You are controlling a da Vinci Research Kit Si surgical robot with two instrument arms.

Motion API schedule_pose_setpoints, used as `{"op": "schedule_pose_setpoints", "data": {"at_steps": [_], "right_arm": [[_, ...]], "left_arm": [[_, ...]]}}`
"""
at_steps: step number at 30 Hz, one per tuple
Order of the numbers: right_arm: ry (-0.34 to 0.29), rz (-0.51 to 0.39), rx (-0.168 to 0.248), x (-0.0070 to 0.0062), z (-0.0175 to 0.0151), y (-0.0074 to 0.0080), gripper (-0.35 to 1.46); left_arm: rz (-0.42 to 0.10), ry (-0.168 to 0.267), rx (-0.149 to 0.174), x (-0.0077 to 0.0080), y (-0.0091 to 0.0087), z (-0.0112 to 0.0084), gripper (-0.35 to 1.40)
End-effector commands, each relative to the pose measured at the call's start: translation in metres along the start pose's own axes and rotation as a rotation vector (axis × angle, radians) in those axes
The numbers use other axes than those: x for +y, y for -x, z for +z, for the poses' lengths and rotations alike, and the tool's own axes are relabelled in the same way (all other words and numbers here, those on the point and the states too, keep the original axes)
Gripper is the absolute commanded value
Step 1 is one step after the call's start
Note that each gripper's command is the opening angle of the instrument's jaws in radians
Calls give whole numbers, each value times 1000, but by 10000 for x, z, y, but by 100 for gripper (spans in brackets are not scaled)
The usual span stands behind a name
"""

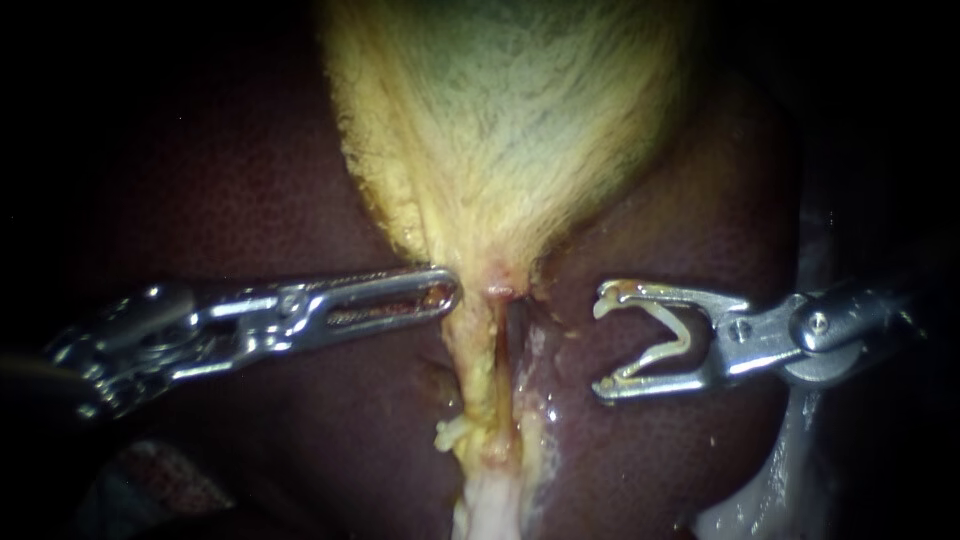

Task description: Clipping second clip left tube

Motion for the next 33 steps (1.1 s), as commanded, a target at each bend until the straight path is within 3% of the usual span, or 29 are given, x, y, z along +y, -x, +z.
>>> {"op": "schedule_pose_setpoints", "data": {"at_steps": [1, 6, 12, 17, 22, 29, 33], "right_arm": [[-2, 0, 0, -1, 3, 0, 60], [-19, -12, 4, -12, 30, 7, 60], [-64, 22, 9, -35, 101, 25, 60], [-80, 59, 6, -44, 158, 41, 60], [-78, 79, 3, -37, 178, 56, 60], [-43, 102, -12, -14, 157, 81, 60], [-23, 102, -44, -5, 143, 91, 60]], "left_arm": [[0, -1, 1, 0, 0, -1, -33], [0, -6, 5, 3, 3, -11, -33], [-9, 5, -2, 21, 4, -33, -33], [-10, 14, -7, 28, 9, -49, -33], [-13, 18, -9, 17, 10, -59, -33], [-16, 22, -12, 0, 7, -65, -33], [-17, 21, -10, -7, 6, -68, -33]]}}
